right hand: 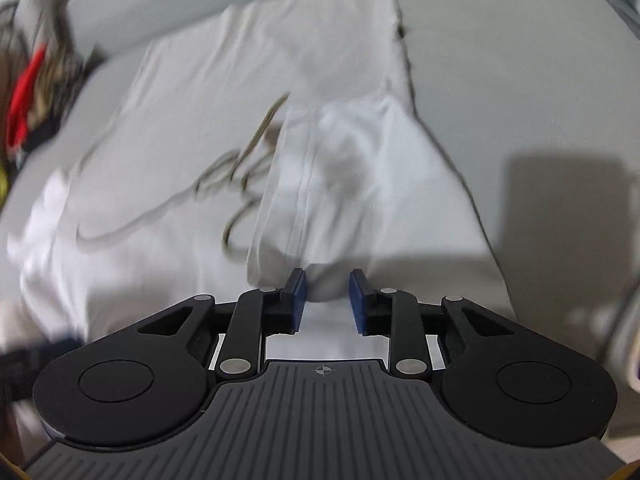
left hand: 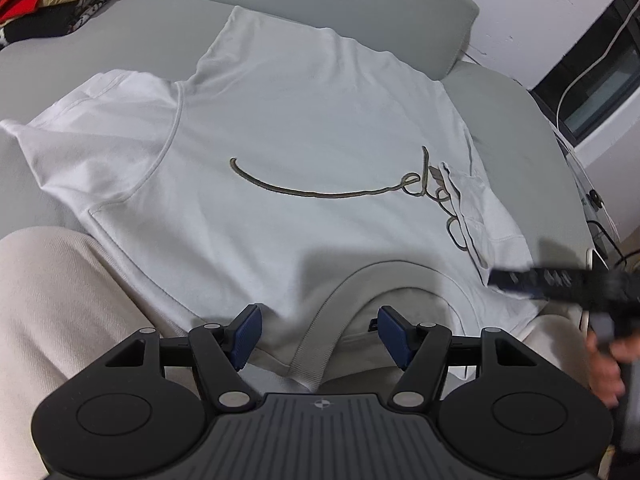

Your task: Fold clothes

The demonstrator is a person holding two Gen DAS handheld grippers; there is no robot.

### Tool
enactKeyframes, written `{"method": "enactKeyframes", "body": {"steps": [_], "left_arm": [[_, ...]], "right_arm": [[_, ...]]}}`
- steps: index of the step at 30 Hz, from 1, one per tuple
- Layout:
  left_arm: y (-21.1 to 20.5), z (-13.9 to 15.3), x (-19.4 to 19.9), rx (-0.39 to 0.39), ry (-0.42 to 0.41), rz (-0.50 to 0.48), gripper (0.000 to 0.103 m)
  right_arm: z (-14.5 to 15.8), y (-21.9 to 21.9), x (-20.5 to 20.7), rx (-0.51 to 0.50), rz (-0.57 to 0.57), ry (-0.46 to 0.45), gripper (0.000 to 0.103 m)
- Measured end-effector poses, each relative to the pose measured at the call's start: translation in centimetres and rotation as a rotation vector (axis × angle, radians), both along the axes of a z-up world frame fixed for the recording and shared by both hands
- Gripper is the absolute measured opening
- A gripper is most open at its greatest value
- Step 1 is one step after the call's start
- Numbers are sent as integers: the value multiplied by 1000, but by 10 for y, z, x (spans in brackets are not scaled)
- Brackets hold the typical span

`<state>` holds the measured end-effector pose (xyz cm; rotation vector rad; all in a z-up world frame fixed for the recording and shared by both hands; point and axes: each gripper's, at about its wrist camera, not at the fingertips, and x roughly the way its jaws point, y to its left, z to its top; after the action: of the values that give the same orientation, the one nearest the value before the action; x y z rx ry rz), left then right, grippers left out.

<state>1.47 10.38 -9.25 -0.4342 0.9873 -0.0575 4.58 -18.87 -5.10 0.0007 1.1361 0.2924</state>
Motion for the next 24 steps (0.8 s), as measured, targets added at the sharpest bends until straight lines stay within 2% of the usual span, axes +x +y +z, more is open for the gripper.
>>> {"method": "enactKeyframes", "body": {"steps": [3,7,10,12,16,17,18,19,22,24], "left_arm": [[-2,0,1,1,1,-2,63],[-8,1,1,11,-4,-26,63],[-9,-2,1,16,6,-29,63],[-10,-4,1,22,23,-37,64],[-16,-6,1,14,65,-81,64],[-13,-6,0,-9,60,-81,63],[-9,-3,-1,-39,46,-70,62],[-2,1,-4,-72,19,-47,61],[35,17,-17,-174,-100,73,61],[70,23,-30,-225,-179,213,62]], "right_arm": [[11,-2,-7,17,-9,-4,31],[18,5,9,91,-26,-76,31],[-4,14,20,124,-33,-6,30],[-13,17,12,120,-24,30,31],[-2,14,-14,104,36,71,38],[3,11,-18,124,29,60,45],[9,7,-24,135,16,40,54],[15,2,-28,154,0,23,57],[27,-9,-28,240,-54,11,58],[31,-11,-25,298,-86,20,58]]}}
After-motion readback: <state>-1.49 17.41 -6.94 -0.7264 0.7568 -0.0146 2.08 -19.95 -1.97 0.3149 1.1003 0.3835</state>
